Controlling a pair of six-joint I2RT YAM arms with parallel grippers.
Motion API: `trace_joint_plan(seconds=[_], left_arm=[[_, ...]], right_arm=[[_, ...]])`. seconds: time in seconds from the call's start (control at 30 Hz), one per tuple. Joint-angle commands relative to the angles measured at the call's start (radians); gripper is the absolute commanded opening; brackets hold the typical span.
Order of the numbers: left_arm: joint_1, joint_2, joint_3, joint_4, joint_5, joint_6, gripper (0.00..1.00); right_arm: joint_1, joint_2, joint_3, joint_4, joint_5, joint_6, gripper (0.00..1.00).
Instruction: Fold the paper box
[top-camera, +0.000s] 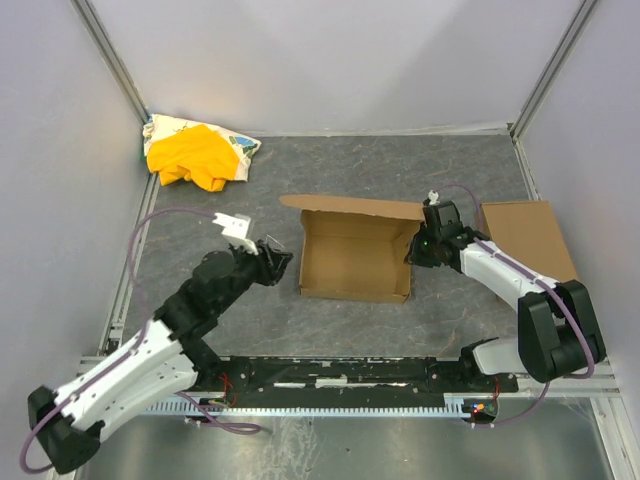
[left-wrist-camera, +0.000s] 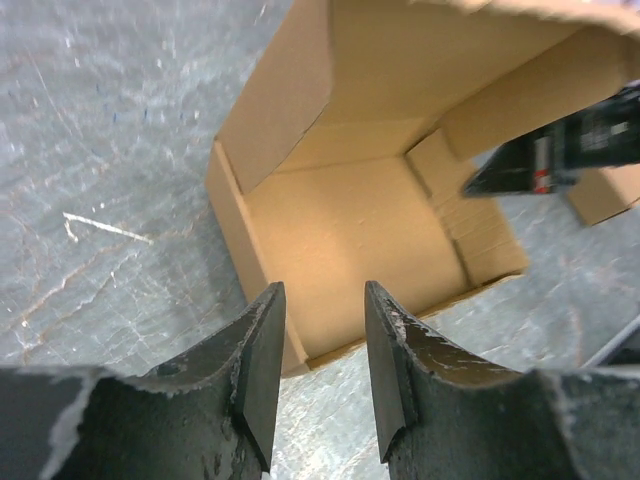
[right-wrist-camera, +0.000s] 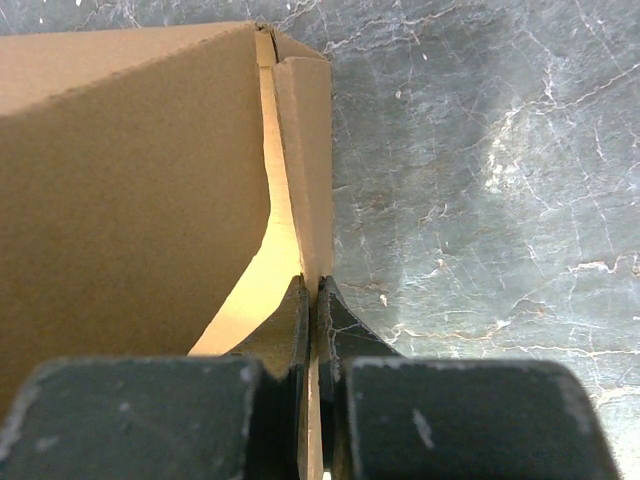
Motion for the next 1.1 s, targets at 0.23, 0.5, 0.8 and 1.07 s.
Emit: trace_joint_plan(seconds=[0.23,0.5,0.8,1.07], left_arm=[[-0.003,-0.070,0.273,-0.039,-0.066,0.174,0.50],[-0.003,0.265,0.515,0.136,-0.029,0.251,0.52],[-0.004,0.600,0.776,0.072,0.021,0.300,0.53],[-0.003,0.611,0.704,0.108,0.046,0.281,0.52]], right_arm=[[0.000,0.001,0.044,-0.024,-0.011,-0.021,0.29],[0.000,-0.135,-0.013,-0.077,-0.023,-0.030,0.64],[-0.001,-0.379,-0.059,-0.234,-0.001,-0.036,0.68],[0.000,-0.513,-0.080,-0.360,0.057,-0.003,0.68]])
